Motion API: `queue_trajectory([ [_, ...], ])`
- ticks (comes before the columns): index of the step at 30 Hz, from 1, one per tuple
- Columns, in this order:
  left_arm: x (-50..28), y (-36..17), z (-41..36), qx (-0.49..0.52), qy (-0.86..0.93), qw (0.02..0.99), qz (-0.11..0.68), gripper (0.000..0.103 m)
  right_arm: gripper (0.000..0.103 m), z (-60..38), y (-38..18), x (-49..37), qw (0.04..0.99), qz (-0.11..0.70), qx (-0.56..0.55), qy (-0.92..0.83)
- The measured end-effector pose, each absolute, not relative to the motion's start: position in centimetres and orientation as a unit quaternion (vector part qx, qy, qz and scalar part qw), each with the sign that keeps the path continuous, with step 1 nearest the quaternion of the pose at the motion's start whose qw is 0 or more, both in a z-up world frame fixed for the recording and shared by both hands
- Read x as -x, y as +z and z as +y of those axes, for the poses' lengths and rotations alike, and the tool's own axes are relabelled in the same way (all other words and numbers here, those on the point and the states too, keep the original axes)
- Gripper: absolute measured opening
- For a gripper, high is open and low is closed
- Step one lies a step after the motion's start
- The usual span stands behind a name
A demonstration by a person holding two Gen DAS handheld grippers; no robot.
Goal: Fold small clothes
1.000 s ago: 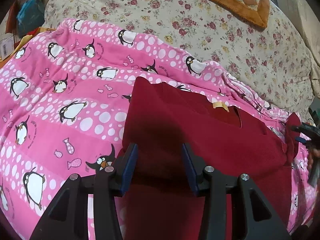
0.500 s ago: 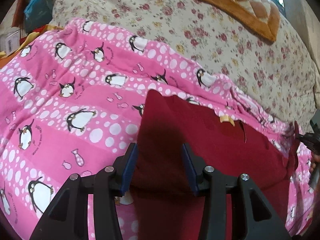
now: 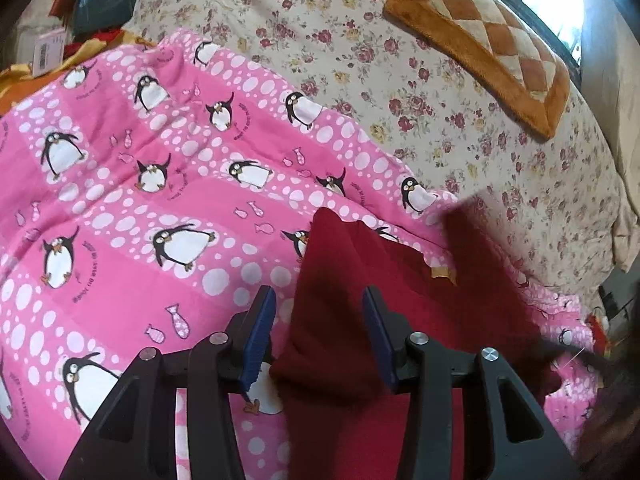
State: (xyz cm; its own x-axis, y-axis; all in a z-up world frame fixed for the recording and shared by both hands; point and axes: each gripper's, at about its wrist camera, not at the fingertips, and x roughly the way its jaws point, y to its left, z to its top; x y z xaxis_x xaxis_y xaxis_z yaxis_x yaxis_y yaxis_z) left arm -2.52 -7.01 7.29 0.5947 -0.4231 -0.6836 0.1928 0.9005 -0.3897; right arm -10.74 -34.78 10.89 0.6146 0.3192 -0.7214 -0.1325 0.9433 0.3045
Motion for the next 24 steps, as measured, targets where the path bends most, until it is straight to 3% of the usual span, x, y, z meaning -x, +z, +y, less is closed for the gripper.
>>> queue_trajectory([
  [1, 2.5, 7.2, -7.0, 0.141, -0.179, 0.880, 0.417, 0.024, 0.038, -33.2, 8.6, 10.2, 0.876, 0.454, -0.103, 0.130],
  [2, 2.4, 7.2, -7.0, 0.139, -0.181, 0.879, 0.419, 0.024, 0.042, -31.9, 6.1, 9.7, 0.854, 0.494, -0.095, 0.128],
  [6, 2.3, 7.3, -7.1, 0.139, -0.184, 0.879, 0.418, 0.024, 0.043, -31.1, 4.5, 11.1, 0.847, 0.513, -0.074, 0.122],
  [11, 2.6, 7.3, -8.1, 0.123, -0.194, 0.880, 0.416, 0.024, 0.063, -35.5, 8.2, 14.4, 0.872, 0.473, -0.086, 0.092],
  [24, 1.5, 4.7, -11.7, 0.089, -0.199, 0.870, 0.443, 0.024, 0.068, -51.3, 6.4, 17.3, 0.865, 0.448, -0.204, -0.096],
])
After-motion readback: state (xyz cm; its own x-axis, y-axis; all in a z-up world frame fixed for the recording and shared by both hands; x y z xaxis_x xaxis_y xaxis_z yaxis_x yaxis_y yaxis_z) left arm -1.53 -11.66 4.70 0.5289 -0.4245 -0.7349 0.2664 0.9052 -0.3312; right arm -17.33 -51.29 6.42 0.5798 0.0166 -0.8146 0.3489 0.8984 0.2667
